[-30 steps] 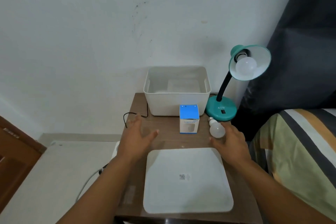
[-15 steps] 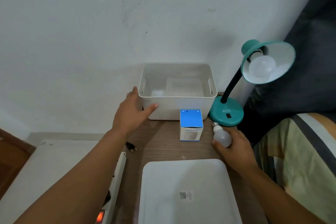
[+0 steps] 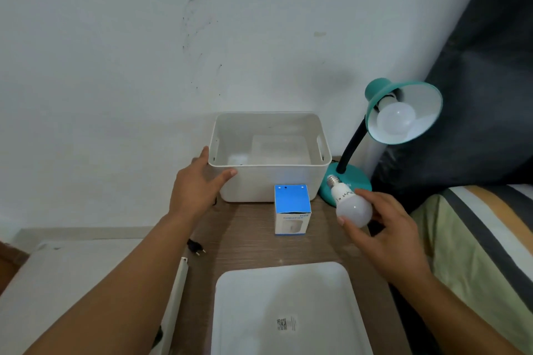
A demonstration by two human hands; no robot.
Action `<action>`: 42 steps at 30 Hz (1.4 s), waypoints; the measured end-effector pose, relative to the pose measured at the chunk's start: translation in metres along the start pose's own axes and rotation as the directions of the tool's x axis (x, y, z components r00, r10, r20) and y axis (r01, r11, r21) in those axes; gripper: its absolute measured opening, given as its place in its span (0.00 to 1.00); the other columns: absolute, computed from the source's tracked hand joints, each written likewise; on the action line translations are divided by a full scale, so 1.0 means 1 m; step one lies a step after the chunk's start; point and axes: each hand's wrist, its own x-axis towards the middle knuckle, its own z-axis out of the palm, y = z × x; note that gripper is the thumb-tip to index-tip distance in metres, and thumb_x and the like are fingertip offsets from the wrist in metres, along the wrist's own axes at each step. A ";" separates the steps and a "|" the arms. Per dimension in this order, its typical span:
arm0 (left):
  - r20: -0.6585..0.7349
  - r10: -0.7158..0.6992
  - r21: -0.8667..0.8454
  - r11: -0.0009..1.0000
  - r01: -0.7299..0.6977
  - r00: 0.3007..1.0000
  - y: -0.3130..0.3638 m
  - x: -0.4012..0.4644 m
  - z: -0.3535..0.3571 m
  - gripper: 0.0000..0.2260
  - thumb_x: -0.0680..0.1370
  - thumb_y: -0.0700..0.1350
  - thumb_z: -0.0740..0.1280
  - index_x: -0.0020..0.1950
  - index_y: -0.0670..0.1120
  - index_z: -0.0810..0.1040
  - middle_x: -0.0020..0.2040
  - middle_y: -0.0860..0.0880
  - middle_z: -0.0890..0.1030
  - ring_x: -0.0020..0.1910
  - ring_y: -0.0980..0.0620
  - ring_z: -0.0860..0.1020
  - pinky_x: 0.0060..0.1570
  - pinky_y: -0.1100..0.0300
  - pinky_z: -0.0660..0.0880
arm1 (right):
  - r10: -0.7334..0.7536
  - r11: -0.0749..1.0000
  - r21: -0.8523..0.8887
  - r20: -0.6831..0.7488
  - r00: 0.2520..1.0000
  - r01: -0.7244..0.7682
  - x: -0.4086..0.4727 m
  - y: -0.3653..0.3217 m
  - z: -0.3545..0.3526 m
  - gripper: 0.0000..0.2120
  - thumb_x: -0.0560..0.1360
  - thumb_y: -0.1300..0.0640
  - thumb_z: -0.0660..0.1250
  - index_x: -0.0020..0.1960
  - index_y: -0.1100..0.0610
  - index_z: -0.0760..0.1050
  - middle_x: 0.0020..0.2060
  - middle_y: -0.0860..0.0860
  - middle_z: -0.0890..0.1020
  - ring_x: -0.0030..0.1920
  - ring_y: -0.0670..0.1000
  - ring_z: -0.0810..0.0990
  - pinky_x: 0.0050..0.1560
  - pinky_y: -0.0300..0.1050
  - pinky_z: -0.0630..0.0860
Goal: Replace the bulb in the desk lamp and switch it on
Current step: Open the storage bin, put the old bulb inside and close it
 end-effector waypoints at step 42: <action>-0.038 -0.110 -0.243 0.965 0.097 0.993 -0.005 -0.003 0.013 0.36 0.74 0.55 0.74 0.79 0.55 0.62 0.64 0.55 0.80 0.62 0.59 0.78 0.63 0.58 0.76 | 0.123 0.829 -0.559 0.180 0.976 -0.002 0.178 -0.061 0.078 0.34 0.74 0.33 0.65 0.74 0.50 0.68 0.67 0.52 0.72 0.66 0.59 0.66 0.59 0.55 0.67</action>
